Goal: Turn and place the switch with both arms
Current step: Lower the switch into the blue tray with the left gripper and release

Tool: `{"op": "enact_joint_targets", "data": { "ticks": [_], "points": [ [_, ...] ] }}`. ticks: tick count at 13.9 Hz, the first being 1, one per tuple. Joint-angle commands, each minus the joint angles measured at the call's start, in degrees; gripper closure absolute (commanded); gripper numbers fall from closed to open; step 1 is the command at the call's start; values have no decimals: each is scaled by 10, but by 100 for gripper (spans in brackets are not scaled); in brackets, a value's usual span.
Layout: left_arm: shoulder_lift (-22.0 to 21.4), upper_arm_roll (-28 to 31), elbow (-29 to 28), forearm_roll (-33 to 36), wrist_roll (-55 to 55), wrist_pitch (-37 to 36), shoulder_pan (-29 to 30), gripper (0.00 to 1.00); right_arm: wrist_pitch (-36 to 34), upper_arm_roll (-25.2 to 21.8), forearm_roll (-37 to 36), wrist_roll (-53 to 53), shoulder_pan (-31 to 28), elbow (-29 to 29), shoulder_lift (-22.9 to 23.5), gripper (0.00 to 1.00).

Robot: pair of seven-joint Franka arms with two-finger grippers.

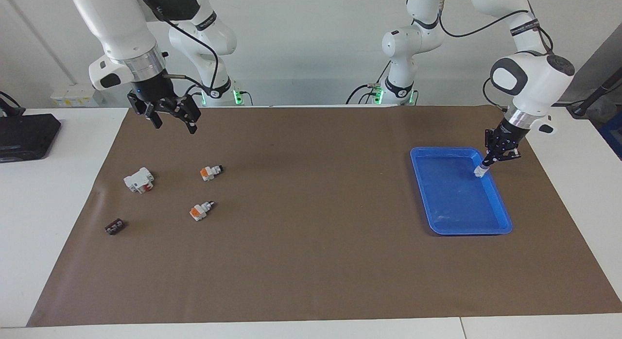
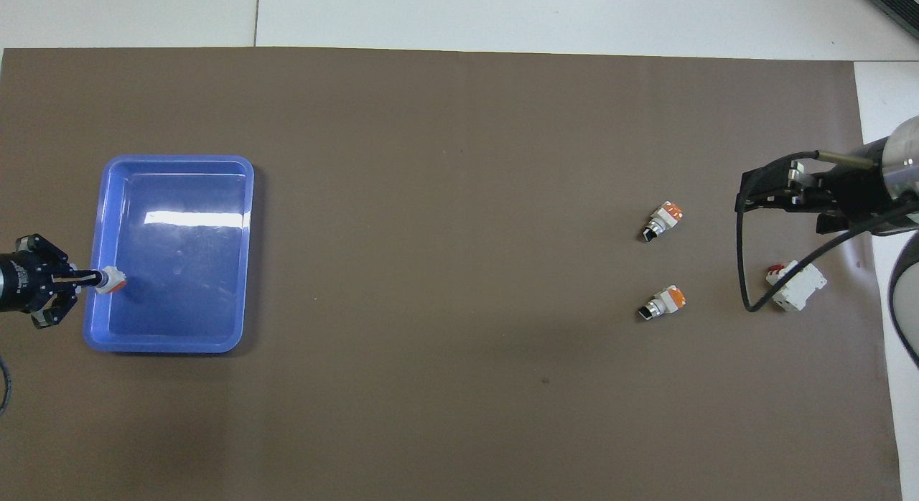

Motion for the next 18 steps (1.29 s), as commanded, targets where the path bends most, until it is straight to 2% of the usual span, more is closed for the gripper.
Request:
{"op": "enact_joint_targets", "data": {
  "ticks": [1,2,5,7,9,12,14,16,18],
  "points": [
    [-8,-6,-11,11,3,15,-1,75,-33,-1,-13,-18,-7,20,1,0],
    [-7,-7,-7,11,1,13,-3,64,-29,-1,-15,-18,-7,20,0,0],
    [6,-9,24,11,0,2,-21,44,-22,-8,-14,-20,-8,18,1,0],
    [14,-7,74,13,1,-45,-64,44,-25,-43,-15,-36,15,18,0,0],
    [21,-9,133,33,2,-89,-103,44,-23,-104,-15,-55,65,18,2,0],
    [49,-10,223,87,4,-148,-197,45,-23,-126,-15,-63,81,17,4,0],
    [66,-12,263,99,21,-155,-241,46,-29,-159,-15,-68,109,14,4,0],
    [90,-13,321,100,86,-184,-267,47,-29,-160,-15,-69,111,13,2,0],
    [115,-13,399,101,244,-287,-278,53,-29,-160,-16,-69,114,10,-1,0]
  ]
}}
